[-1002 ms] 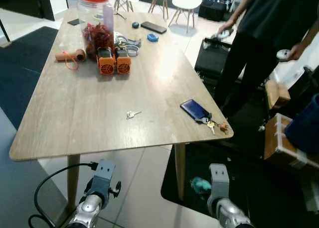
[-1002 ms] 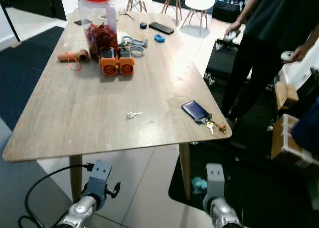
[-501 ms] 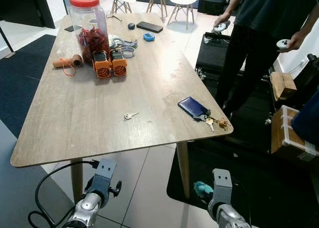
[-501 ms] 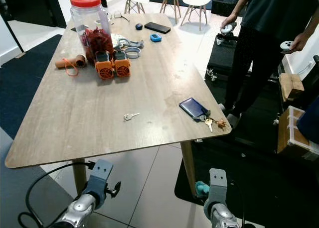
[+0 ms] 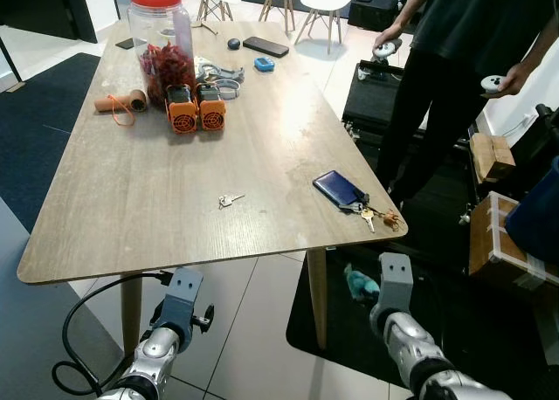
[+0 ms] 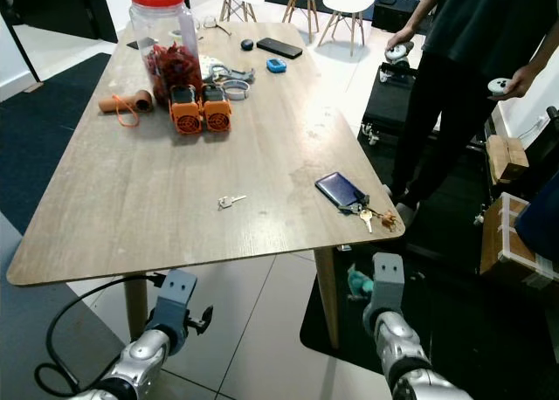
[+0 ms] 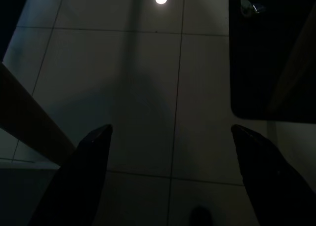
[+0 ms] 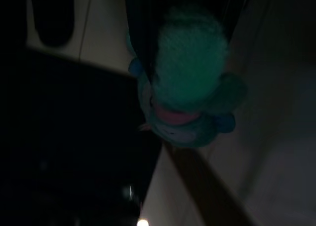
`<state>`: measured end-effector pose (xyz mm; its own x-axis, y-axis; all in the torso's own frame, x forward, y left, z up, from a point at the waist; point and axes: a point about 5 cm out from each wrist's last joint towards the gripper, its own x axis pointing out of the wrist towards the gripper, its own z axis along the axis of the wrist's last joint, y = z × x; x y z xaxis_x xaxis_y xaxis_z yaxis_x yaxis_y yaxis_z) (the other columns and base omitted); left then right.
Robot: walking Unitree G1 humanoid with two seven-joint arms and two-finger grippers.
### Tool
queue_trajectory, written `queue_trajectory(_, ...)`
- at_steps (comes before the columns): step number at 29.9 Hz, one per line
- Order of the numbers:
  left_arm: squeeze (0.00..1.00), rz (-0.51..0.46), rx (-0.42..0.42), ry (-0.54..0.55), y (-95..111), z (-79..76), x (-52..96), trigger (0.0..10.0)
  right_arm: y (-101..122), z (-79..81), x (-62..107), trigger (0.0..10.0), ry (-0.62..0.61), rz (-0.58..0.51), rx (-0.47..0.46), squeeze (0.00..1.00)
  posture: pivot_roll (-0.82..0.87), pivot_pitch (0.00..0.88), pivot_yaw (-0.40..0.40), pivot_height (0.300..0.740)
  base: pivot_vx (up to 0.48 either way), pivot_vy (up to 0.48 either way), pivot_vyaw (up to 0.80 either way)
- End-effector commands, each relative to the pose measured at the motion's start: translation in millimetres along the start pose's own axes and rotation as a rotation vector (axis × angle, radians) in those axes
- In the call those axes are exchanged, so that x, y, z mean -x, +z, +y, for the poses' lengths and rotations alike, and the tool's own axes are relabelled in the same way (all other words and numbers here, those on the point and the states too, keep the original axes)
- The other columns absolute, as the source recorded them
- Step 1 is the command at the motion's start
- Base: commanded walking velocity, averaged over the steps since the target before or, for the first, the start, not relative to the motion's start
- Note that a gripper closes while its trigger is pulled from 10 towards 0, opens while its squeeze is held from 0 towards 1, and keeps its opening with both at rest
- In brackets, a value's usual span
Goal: Hang keys on a hook
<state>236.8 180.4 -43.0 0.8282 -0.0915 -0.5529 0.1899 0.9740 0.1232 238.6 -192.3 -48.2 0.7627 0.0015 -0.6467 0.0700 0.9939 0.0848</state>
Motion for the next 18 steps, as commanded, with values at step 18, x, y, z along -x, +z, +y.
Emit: queue_trajectory(18, 0.0, 0.102, -0.009, 0.0, -36.3, -6.9, 16.8, 10.0, -46.0, -2.2, 14.3, 10.0, 0.016, 0.148, 0.073, 0.0, 0.09, 0.02, -0.11, 0.74, 0.0, 0.0, 0.0)
